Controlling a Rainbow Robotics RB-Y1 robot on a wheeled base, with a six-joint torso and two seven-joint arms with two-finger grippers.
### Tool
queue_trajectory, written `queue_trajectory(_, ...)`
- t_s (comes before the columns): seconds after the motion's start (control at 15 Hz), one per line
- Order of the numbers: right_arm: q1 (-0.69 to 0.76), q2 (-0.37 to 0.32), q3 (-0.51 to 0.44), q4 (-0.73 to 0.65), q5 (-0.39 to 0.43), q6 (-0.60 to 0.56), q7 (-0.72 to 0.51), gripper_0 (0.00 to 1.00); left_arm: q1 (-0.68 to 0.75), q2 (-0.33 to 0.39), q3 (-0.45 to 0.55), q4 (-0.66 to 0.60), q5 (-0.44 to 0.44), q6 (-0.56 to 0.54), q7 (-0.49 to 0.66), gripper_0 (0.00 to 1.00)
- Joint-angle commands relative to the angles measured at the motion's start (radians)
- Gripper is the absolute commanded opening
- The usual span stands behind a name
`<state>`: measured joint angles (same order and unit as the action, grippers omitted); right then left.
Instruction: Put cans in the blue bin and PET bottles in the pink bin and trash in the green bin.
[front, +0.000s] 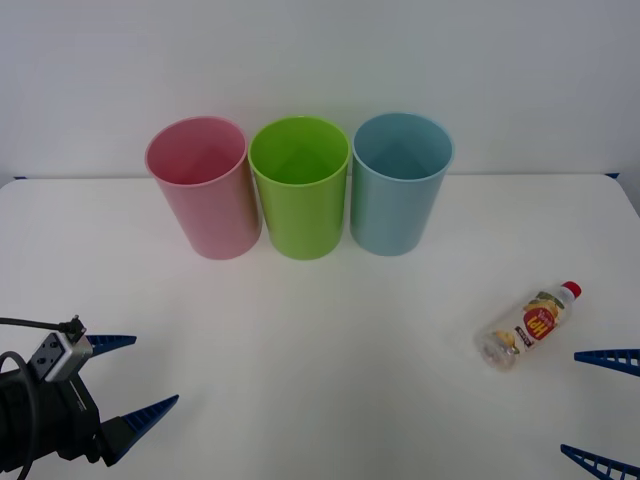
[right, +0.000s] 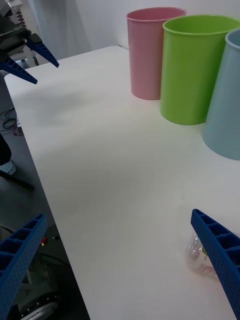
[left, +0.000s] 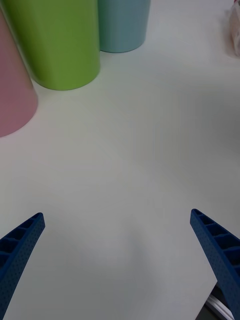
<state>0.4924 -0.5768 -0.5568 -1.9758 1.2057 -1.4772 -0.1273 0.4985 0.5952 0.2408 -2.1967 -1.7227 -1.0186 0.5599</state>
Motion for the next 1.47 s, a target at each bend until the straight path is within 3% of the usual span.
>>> queue_trajectory(0.07, 0.0, 0.0, 0.0, 0.0, 0.0, 0.0, 0.0, 1.0, 0.0, 0.0, 0.0, 0.0, 0.0, 0.0, 0.0, 1.0)
queue_trajectory(1.47, 0.0, 0.0, 0.0, 0.0, 0.0, 0.0, 0.0, 1.0, 0.0, 0.0, 0.0, 0.0, 0.0, 0.0, 0.0, 1.0)
